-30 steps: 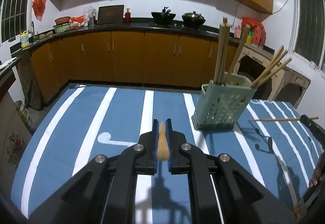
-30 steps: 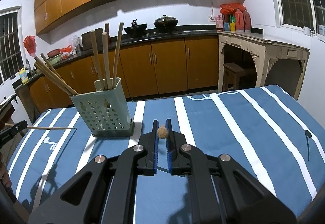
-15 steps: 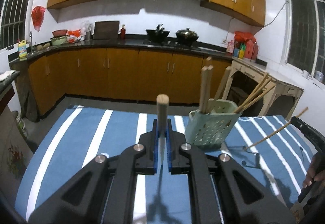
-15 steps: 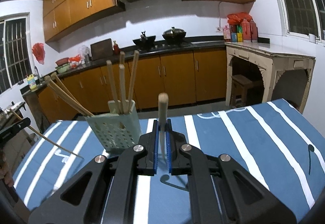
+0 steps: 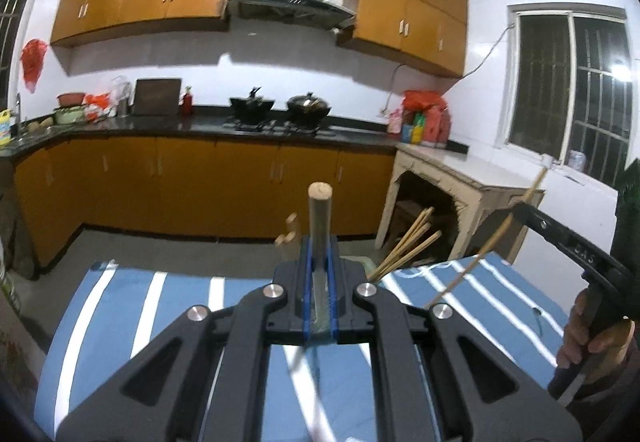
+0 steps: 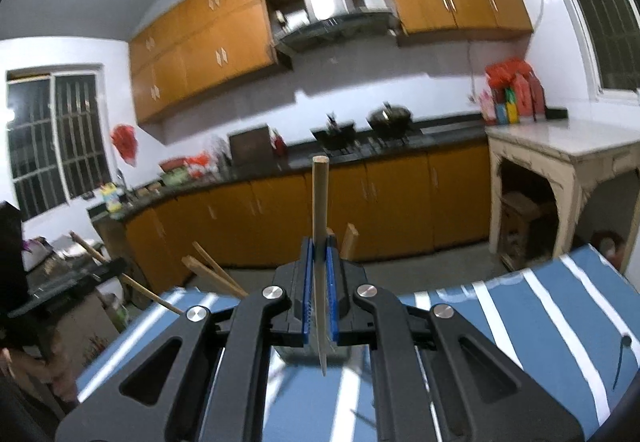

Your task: Organize utensils

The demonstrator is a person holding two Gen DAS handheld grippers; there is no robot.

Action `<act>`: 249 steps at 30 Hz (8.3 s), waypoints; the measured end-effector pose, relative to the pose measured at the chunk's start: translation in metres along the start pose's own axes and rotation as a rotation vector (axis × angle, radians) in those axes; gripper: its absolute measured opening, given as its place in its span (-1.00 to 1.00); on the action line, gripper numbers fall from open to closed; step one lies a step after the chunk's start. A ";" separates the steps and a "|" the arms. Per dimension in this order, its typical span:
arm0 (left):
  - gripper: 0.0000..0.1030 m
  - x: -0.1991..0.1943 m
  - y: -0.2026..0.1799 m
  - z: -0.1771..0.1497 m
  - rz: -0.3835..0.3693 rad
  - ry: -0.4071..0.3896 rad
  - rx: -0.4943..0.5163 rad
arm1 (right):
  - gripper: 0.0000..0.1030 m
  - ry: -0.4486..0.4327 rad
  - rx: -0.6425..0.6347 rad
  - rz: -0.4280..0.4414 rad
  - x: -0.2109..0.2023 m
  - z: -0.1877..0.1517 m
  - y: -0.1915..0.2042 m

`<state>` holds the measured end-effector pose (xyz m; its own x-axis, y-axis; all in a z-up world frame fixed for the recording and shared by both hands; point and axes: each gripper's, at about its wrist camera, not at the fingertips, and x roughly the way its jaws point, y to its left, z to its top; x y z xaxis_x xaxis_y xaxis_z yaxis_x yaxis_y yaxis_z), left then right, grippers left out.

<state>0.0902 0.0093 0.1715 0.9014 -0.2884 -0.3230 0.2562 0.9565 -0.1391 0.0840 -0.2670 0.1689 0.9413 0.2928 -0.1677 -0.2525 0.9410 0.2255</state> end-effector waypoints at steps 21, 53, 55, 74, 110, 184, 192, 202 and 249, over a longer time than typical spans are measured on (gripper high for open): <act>-0.85 0.090 -0.028 0.041 0.058 -0.019 0.064 | -0.86 -0.097 -0.044 -0.004 0.081 0.011 0.019; -0.85 0.138 -0.001 0.008 0.088 0.074 0.032 | -0.85 0.038 -0.033 -0.022 0.121 -0.023 0.015; -0.84 0.137 -0.001 0.007 0.096 0.073 0.029 | -0.84 0.036 -0.020 -0.020 0.120 -0.024 0.012; -0.04 0.076 -0.009 0.011 0.099 -0.008 0.014 | 0.09 -0.055 0.022 -0.023 0.052 -0.014 0.003; 0.92 -0.064 -0.015 -0.119 0.283 -0.056 0.072 | 0.97 0.055 -0.059 -0.146 -0.049 -0.121 0.028; 0.92 -0.059 -0.007 -0.189 0.310 -0.018 0.062 | 0.97 0.094 -0.084 -0.200 -0.054 -0.179 0.030; 0.92 -0.058 -0.006 -0.190 0.308 -0.016 0.061 | 0.97 0.095 -0.085 -0.201 -0.053 -0.178 0.030; 0.92 -0.056 -0.006 -0.195 0.304 -0.011 0.062 | 0.97 0.097 -0.081 -0.200 -0.054 -0.178 0.029; 0.92 -0.056 -0.005 -0.192 0.304 -0.007 0.058 | 0.97 0.104 -0.076 -0.201 -0.054 -0.174 0.030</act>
<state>-0.0286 0.0123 0.0101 0.9420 0.0116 -0.3355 -0.0063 0.9998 0.0170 -0.0132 -0.2248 0.0177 0.9474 0.1104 -0.3005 -0.0822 0.9911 0.1051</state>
